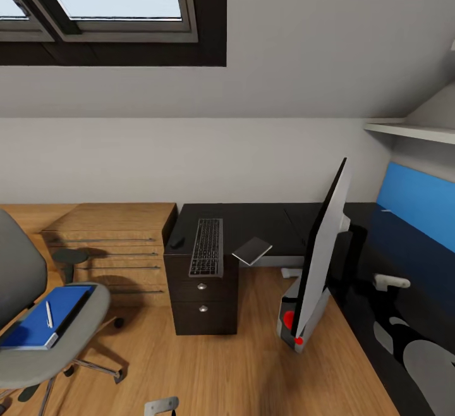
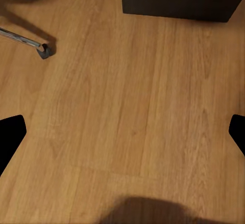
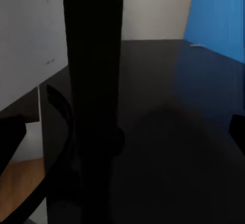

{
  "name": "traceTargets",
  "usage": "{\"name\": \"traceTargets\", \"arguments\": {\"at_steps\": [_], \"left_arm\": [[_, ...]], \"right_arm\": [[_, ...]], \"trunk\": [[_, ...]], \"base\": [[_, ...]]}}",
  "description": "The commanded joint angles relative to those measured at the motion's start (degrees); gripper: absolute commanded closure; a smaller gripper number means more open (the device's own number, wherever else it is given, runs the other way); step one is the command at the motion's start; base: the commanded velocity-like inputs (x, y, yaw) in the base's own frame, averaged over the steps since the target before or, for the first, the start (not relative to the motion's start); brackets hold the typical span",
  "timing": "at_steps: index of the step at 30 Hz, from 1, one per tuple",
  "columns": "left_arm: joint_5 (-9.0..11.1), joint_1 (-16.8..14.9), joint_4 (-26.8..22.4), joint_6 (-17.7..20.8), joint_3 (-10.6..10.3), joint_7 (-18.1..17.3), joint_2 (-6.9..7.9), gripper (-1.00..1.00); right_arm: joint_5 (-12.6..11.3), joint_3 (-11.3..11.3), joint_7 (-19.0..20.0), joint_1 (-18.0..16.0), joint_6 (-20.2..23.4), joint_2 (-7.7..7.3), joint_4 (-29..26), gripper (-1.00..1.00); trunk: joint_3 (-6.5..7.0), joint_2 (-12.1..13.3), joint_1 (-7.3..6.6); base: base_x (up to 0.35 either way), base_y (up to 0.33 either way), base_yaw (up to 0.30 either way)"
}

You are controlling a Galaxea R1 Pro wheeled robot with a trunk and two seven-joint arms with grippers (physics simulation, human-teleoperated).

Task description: In the bedroom, organize the workspace by keeping the computer under the desk, ensuring the monitor is on the desk, placing the keyboard on the desk next to the monitor, placing the mouse on the desk next to the keyboard, moving the folder from the swivel chair onto the desk next to the mouse, stacking the notebook on top of the folder with the pen on top of the notebook, and positioning the swivel chair next to the desk.

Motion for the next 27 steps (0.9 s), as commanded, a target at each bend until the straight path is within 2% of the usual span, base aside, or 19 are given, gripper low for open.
{"name": "traceTargets", "arguments": {"at_steps": [1, 5, 12, 27], "left_arm": [[0.56, -0.05, 0.03, -0.25, -0.49, 0.35, 0.03, -1.00], [0.56, -0.05, 0.03, -0.25, -0.49, 0.34, 0.03, -1.00], [0.56, -0.05, 0.03, -0.29, -0.53, 0.28, 0.03, -1.00], [0.56, -0.05, 0.07, -0.34, -0.53, 0.28, 0.03, -1.00]], "right_arm": [[-0.23, -0.47, 0.32, -0.05, -0.20, -0.01, 0.08, -1.00], [-2.40, -0.44, 2.86, -0.05, -0.13, 0.00, 0.12, -1.00], [-2.71, -0.44, 3.66, -0.06, -0.08, 0.00, 0.12, -1.00], [-2.68, -0.44, 3.72, -0.05, 0.01, 0.00, 0.05, -1.00]], "trunk": [[-0.07, -0.04, 0.00], [-0.07, -0.04, 0.00], [-0.07, -0.04, 0.00], [-0.07, -0.04, 0.00]], "base": [[0.002, 0.000, 0.000], [0.001, 0.000, 0.000], [0.013, 0.000, 0.000], [0.125, 0.000, 0.000]]}}
